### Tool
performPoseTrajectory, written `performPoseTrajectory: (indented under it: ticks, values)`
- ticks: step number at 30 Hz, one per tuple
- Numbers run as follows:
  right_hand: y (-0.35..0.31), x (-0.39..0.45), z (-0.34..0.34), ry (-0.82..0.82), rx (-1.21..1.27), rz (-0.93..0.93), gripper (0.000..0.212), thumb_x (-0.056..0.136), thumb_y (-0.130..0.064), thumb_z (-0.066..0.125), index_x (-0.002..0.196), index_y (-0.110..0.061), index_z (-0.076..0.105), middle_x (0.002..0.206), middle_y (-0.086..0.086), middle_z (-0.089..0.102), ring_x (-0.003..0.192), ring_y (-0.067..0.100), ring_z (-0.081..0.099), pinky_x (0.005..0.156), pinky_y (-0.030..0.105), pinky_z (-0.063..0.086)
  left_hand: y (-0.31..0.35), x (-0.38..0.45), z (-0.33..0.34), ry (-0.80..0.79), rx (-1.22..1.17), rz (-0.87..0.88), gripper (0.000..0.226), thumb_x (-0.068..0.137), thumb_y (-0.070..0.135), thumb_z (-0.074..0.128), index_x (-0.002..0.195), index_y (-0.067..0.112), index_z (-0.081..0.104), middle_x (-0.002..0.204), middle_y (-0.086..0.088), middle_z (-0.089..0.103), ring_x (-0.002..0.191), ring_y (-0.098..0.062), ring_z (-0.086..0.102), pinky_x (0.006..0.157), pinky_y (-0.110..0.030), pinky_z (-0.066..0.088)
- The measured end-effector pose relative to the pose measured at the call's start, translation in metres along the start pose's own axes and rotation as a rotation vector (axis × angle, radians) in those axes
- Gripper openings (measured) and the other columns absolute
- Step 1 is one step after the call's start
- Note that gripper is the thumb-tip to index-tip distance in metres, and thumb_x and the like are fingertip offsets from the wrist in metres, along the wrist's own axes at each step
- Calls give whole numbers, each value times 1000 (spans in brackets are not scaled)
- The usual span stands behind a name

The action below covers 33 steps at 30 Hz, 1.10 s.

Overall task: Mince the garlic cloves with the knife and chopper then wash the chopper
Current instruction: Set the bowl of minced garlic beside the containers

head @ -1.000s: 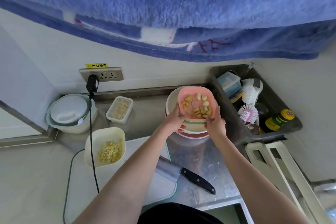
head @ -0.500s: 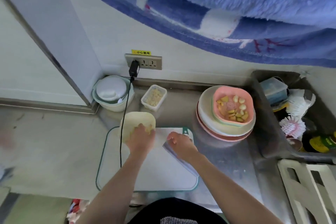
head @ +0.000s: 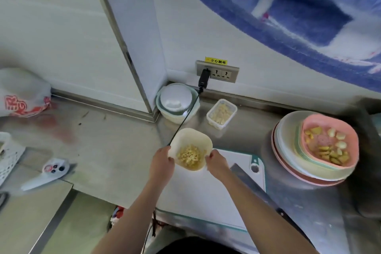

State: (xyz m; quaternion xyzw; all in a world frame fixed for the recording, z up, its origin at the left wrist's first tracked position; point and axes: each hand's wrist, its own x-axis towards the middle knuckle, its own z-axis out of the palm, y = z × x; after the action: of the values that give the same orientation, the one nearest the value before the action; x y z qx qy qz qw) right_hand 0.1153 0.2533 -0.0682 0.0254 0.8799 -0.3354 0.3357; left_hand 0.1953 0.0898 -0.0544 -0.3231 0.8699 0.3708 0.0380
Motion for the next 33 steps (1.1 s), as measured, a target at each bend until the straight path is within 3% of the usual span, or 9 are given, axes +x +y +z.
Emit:
performPoseTrajectory:
  ticks: [4, 7, 11, 15, 19, 21, 23, 27, 33]
  values:
    - [-6, -5, 1, 65, -12, 18, 24, 91, -17, 43, 112, -8, 51, 107, 12, 62, 92, 29, 59, 68, 30, 43, -6, 12, -4, -118, 77, 26, 47, 87, 8, 50, 134, 15, 53, 127, -8, 59, 119, -28, 52, 97, -32, 40]
    - [1, -16, -5, 81, 22, -22, 6, 93, -16, 43, 88, -13, 45, 83, 5, 55, 68, 19, 47, 48, 27, 32, -9, 20, 0, -73, 164, 120, 31, 91, 25, 55, 116, 9, 62, 111, -10, 60, 113, -30, 52, 90, -31, 38]
    - [14, -26, -15, 163, 91, -43, 25, 90, -12, 44, 69, -19, 32, 65, -3, 40, 57, 12, 32, 47, 26, 24, 9, 20, 4, -59, 187, 221, 26, 91, 30, 58, 94, 4, 63, 97, -10, 61, 98, -27, 55, 78, -32, 40]
    - [17, -21, -29, 190, 230, -17, 15, 91, -15, 46, 77, -11, 45, 67, 4, 50, 59, 18, 41, 54, 29, 31, 25, 27, 6, -131, 0, 102, 25, 96, 24, 50, 81, 5, 53, 79, -11, 59, 72, -32, 65, 57, -39, 54]
    - [0, -5, -50, 98, 463, 43, 18, 99, -33, 44, 93, -16, 50, 73, 9, 54, 55, 21, 50, 51, 27, 38, 39, 40, 7, -198, -164, 33, 27, 97, 26, 50, 88, 3, 60, 85, -12, 59, 61, -22, 65, 43, -36, 55]
    - [-3, 2, -59, 66, 335, 47, 15, 100, -31, 41, 111, -23, 48, 97, 10, 59, 77, 26, 60, 54, 29, 48, 52, 45, 7, -254, -200, 44, 27, 97, 30, 51, 84, 8, 60, 83, -9, 61, 61, -19, 65, 45, -33, 56]
    - [3, 7, -69, 175, 237, 51, 27, 100, -28, 40, 121, -15, 50, 104, 11, 59, 85, 27, 59, 52, 28, 49, 65, 51, 9, -346, -318, 3, 27, 98, 30, 50, 98, 7, 63, 89, -11, 65, 69, -23, 68, 55, -35, 59]
    - [28, 12, -91, 367, 300, 73, 48, 98, -45, 43, 129, -9, 43, 100, 17, 65, 50, 18, 59, 36, 21, 40, 84, 61, 23, -616, -526, -55, 28, 97, 10, 51, 122, 2, 59, 105, -22, 66, 77, -23, 69, 62, -25, 57]
    - [53, 20, -110, 381, 199, 200, 51, 101, -44, 34, 125, 0, 48, 80, 9, 58, 57, 20, 56, 39, 22, 35, 105, 52, 69, -596, -393, -69, 28, 93, 2, 48, 118, 2, 62, 98, -20, 64, 74, -24, 69, 54, -20, 51]
